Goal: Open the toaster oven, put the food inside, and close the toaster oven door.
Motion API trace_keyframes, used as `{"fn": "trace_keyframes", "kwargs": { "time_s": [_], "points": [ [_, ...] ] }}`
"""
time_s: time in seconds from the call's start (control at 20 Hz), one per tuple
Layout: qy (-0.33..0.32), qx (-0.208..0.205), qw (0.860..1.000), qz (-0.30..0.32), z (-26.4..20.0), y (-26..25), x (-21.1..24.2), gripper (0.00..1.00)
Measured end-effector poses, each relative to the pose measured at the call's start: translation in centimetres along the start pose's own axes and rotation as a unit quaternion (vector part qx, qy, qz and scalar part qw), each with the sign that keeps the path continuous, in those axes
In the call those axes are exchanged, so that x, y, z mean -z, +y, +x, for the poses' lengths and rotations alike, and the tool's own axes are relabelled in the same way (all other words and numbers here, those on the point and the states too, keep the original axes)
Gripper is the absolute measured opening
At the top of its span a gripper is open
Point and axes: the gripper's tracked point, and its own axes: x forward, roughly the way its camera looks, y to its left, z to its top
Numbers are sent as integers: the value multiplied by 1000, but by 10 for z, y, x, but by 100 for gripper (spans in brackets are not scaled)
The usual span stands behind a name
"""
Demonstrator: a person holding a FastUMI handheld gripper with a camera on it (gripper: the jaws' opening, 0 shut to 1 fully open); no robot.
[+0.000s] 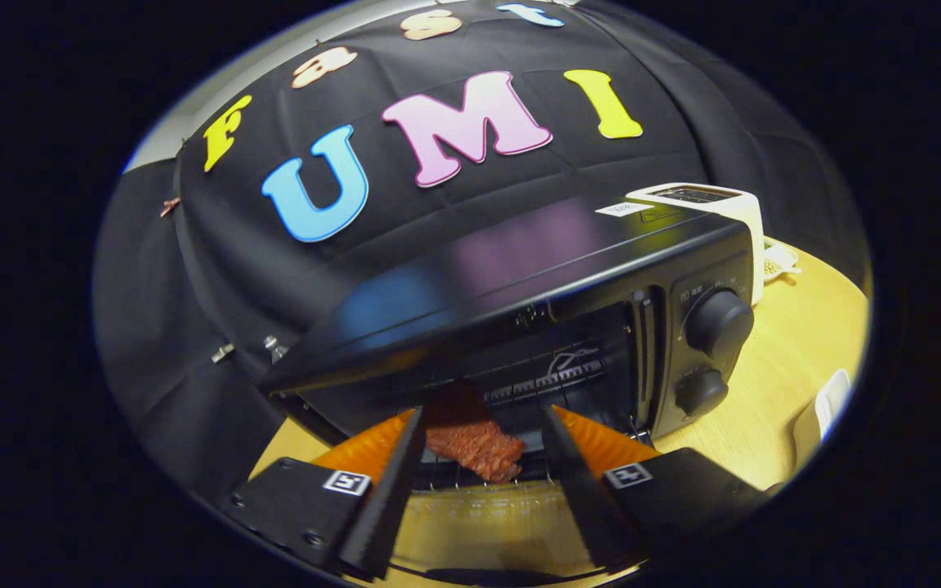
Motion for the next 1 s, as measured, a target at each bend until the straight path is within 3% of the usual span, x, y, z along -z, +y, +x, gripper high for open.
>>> {"fn": "trace_keyframes", "kwargs": {
  "time_s": [0.05, 0.45, 0.7, 1.0],
  "points": [
    [5, 5, 1000, -17, -10, -2, 4, 99],
    [93, 18, 987, -128, -82, 10, 52, 98],
    [150, 31, 980, -129, -122, 23, 83, 99],
    [186, 48, 969, -157, -124, 16, 114, 99]
  ]
}}
